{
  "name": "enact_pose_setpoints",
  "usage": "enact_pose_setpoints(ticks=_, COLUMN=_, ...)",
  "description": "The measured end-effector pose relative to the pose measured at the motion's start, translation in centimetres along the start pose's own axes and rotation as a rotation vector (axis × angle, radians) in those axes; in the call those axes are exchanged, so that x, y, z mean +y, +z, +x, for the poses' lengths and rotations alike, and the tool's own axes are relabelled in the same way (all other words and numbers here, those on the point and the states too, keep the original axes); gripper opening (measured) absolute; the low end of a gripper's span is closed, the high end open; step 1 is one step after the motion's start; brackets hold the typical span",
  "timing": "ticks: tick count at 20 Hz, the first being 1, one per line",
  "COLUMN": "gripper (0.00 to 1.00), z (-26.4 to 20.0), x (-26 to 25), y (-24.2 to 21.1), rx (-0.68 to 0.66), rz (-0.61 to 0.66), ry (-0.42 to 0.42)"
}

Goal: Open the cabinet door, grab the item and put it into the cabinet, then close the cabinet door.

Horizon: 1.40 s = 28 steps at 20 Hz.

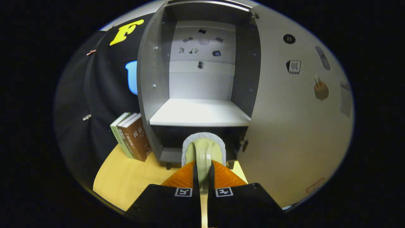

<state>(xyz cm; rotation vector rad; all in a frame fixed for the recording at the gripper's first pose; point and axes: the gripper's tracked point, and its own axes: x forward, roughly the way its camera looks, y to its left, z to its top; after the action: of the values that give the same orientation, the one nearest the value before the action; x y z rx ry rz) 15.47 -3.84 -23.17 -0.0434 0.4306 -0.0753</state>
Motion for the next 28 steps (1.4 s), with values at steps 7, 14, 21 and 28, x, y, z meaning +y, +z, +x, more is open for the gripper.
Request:
enact_pose_setpoints(ticks=7, gripper=0.12, z=2.8, x=0.1, y=10.8, rx=-0.192, rz=-0.027, ry=0.036)
enact_pose_setpoints(ticks=14, gripper=0.12, z=9.6, x=-1.3, y=17.2, rx=-0.257, rz=0.030, ry=0.029)
enact_pose_setpoints(ticks=21, gripper=0.11, z=19.9, x=-0.3, y=17.3, rx=-0.176, rz=0.008, ry=0.035)
enact_pose_setpoints(ticks=28, gripper=0.15, z=25.7, x=0.6, y=13.4, rx=-0.019, rz=0.004, ry=0.044)
